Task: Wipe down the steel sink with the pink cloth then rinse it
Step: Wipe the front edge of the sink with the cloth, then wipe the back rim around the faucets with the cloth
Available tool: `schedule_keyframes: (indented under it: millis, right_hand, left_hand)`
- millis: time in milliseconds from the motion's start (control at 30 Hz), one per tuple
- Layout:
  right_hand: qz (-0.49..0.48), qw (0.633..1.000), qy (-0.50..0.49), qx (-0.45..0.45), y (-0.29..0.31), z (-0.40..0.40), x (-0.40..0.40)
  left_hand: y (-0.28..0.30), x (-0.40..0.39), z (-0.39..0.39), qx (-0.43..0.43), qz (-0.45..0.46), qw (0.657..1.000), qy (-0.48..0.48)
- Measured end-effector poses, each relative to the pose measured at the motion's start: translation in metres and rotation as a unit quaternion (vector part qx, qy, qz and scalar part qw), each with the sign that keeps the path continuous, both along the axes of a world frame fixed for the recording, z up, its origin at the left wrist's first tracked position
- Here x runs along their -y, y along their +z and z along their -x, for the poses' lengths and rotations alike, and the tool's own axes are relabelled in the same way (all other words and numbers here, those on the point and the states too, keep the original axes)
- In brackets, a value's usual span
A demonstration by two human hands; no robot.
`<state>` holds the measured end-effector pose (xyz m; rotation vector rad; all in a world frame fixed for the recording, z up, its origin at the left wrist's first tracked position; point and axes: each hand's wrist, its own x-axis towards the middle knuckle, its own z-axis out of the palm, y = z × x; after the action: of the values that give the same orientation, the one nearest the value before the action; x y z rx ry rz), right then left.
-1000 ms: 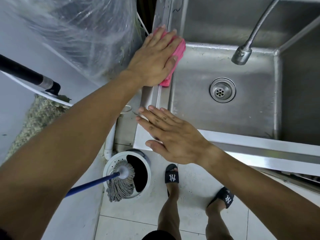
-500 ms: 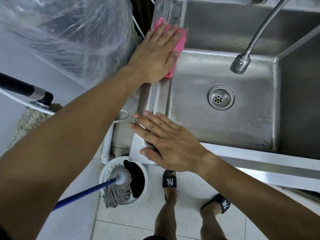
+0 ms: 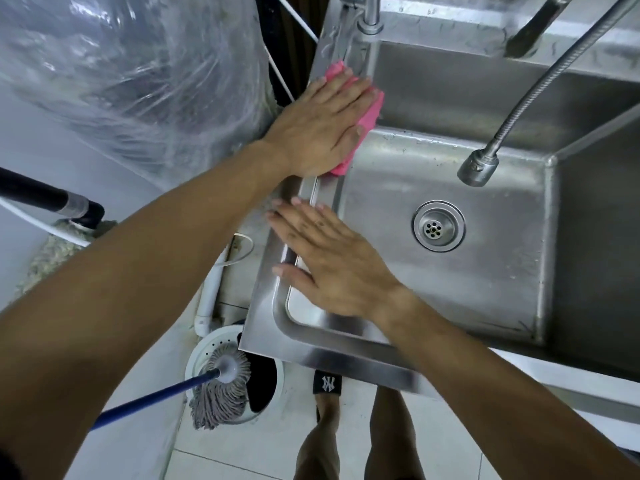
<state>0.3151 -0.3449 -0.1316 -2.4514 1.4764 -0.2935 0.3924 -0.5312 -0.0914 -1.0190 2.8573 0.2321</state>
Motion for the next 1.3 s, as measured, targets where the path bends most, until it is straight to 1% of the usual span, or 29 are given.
schedule_keyframes:
  millis: [100, 200, 333, 467, 533, 600, 633, 667, 700, 733, 767, 800, 833, 900, 967, 1000, 1067, 1100, 1133, 1167, 1200, 1233, 1267, 1300]
  right_hand:
    - [0.031, 0.999, -0.014, 0.002, -0.005, -0.001, 0.005]
    - [0.029, 0.999, -0.020, -0.010, -0.005, -0.005, -0.001]
    - [0.019, 0.999, -0.034, 0.001, -0.005, -0.009, 0.000]
    - [0.016, 1.000, -0.013, 0.023, -0.005, -0.006, 0.000]
    - [-0.024, 0.996, 0.024, 0.081, -0.001, 0.004, 0.008]
    - [-0.096, 0.975, 0.049, 0.192, 0.005, 0.029, 0.019]
    - [-0.089, 0.966, 0.032, 0.242, 0.009, 0.048, 0.026]
    - [-0.050, 0.963, -0.004, 0.266, 0.016, 0.069, 0.037]
    - [0.002, 0.963, -0.041, 0.266, 0.023, 0.091, 0.053]
    - [0.052, 0.964, -0.066, 0.252, 0.031, 0.108, 0.072]
    - [0.096, 0.967, -0.070, 0.227, 0.039, 0.119, 0.093]
    - [0.131, 0.972, -0.044, 0.189, 0.044, 0.124, 0.117]
    - [0.148, 0.979, 0.008, 0.141, 0.046, 0.122, 0.139]
    - [0.138, 0.979, 0.145, 0.029, 0.038, 0.111, 0.174]
    - [0.088, 0.964, 0.246, -0.056, 0.022, 0.107, 0.194]
    - [0.071, 0.956, 0.273, -0.077, 0.016, 0.109, 0.202]
    - [0.077, 0.949, 0.291, -0.093, 0.009, 0.115, 0.216]
    - [0.089, 0.954, 0.273, -0.089, 0.006, 0.115, 0.219]
    - [0.098, 0.966, 0.228, -0.074, 0.003, 0.112, 0.218]
    - [0.102, 0.981, 0.154, -0.051, 0.000, 0.104, 0.212]
    - [0.092, 0.994, 0.055, -0.023, -0.003, 0.090, 0.203]
    - [0.070, 0.996, -0.057, 0.012, -0.004, 0.071, 0.194]
    - [0.030, 0.985, -0.163, 0.054, -0.004, 0.053, 0.188]
    - [-0.026, 0.965, -0.240, 0.104, 0.000, 0.038, 0.185]
  left_hand:
    - [-0.001, -0.002, -0.006, -0.002, -0.009, 1.000, -0.020]
    - [0.001, 0.014, -0.002, -0.005, -0.009, 1.000, -0.026]
    - [-0.002, 0.018, 0.008, -0.009, 0.006, 1.000, 0.001]
    - [-0.008, 0.006, 0.000, -0.023, 0.013, 0.999, 0.021]
    - [-0.003, 0.011, 0.002, -0.011, 0.012, 1.000, 0.015]
    - [0.000, 0.010, 0.004, 0.000, 0.027, 1.000, 0.015]
    - [0.001, 0.004, 0.001, -0.014, 0.037, 0.999, 0.022]
    - [-0.001, -0.007, -0.004, -0.045, 0.049, 0.997, 0.038]
    - [-0.004, -0.024, -0.011, -0.088, 0.060, 0.992, 0.066]
    - [-0.008, -0.045, -0.019, -0.132, 0.066, 0.984, 0.103]
    - [-0.012, -0.069, -0.026, -0.163, 0.065, 0.974, 0.141]
    - [-0.017, -0.091, -0.031, -0.177, 0.056, 0.968, 0.171]
    - [-0.021, -0.110, -0.034, -0.172, 0.043, 0.966, 0.187]
    - [-0.028, -0.133, -0.038, -0.126, 0.036, 0.973, 0.190]
    - [-0.031, -0.138, -0.040, -0.086, 0.041, 0.976, 0.194]
    - [-0.031, -0.137, -0.040, -0.077, 0.039, 0.976, 0.201]
    - [-0.031, -0.136, -0.037, -0.069, 0.035, 0.976, 0.206]
    - [-0.033, -0.136, -0.037, -0.065, 0.037, 0.975, 0.208]
    - [-0.033, -0.136, -0.036, -0.062, 0.039, 0.975, 0.210]
    - [-0.032, -0.136, -0.036, -0.061, 0.039, 0.975, 0.211]
    - [-0.031, -0.136, -0.035, -0.062, 0.039, 0.974, 0.212]
    - [-0.030, -0.136, -0.035, -0.061, 0.039, 0.974, 0.214]
    - [-0.030, -0.137, -0.035, -0.059, 0.038, 0.974, 0.215]
    - [-0.029, -0.138, -0.035, -0.057, 0.036, 0.974, 0.216]
